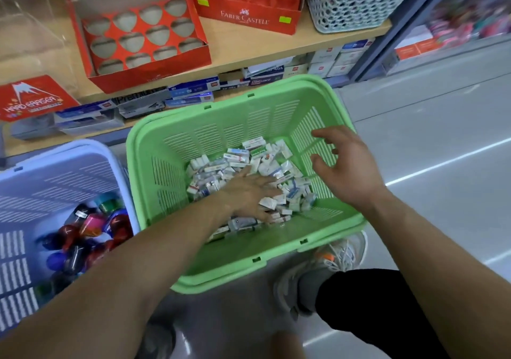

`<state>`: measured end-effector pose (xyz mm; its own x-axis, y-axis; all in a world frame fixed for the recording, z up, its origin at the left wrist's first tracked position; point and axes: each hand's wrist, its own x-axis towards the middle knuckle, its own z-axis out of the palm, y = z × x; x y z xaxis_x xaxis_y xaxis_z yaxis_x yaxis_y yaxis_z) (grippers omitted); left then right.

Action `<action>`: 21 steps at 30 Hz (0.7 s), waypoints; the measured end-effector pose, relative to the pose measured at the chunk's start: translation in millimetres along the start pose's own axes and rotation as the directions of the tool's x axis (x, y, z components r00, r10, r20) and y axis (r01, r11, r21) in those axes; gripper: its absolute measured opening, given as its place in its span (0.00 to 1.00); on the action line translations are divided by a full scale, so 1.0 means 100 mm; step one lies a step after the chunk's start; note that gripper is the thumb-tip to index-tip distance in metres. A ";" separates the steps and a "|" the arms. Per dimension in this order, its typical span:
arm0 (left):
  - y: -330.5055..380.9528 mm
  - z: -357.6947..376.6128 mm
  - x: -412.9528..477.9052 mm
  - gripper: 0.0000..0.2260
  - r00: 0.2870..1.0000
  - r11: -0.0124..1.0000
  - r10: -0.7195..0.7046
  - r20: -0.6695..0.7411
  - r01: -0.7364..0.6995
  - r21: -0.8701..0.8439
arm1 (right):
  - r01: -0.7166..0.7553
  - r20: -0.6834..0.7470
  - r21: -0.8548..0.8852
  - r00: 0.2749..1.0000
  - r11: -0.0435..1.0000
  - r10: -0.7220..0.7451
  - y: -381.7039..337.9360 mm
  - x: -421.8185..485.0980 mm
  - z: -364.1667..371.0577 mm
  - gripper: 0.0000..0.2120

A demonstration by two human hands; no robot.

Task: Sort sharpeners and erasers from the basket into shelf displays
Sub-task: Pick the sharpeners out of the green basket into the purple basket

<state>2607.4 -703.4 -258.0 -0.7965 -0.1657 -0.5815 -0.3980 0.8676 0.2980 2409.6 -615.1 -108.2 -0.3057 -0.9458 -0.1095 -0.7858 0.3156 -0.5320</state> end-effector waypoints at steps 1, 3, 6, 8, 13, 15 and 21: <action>-0.03 0.00 -0.01 0.40 1.000 1.000 0.012 0.000 -0.012 0.026 | 0.004 0.044 -0.019 0.999 1.000 -0.004 -0.01 -0.09 0.05 0.22; -0.08 -0.01 -0.02 0.41 1.000 0.996 0.025 -0.007 -0.025 0.083 | -0.013 0.242 -0.023 0.970 1.000 0.018 -0.04 -0.25 0.18 0.25; -0.22 -0.17 -0.02 0.34 0.996 0.989 0.012 -0.085 0.001 0.147 | 0.018 0.445 -0.147 0.894 0.989 0.050 -0.04 -0.33 0.25 0.24; -0.38 -0.33 -0.06 0.26 0.988 0.981 -0.025 -0.154 0.054 0.189 | 0.047 0.475 -0.203 0.878 0.978 0.057 -0.07 -0.32 0.22 0.23; -0.53 -0.56 -0.15 0.21 0.969 0.981 -0.180 -0.167 0.188 0.036 | 0.058 0.491 -0.215 0.869 0.975 0.057 -0.14 -0.31 0.26 0.21; -0.31 -0.50 -0.07 0.26 0.963 0.994 -0.097 -0.252 0.107 0.028 | 0.032 0.478 -0.222 0.874 0.975 0.080 -0.14 -0.31 0.25 0.20; 0.09 0.07 0.13 0.43 0.996 0.994 0.088 0.030 -0.090 0.063 | -0.040 0.456 -0.247 0.877 0.968 0.152 -0.09 -0.30 0.26 0.16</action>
<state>2597.0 -694.3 -268.3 -0.8142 -0.0742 -0.5758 -0.2955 0.9067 0.3009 2440.1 -591.6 -121.5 -0.1425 -0.8163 -0.5597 -0.8814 0.3620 -0.3035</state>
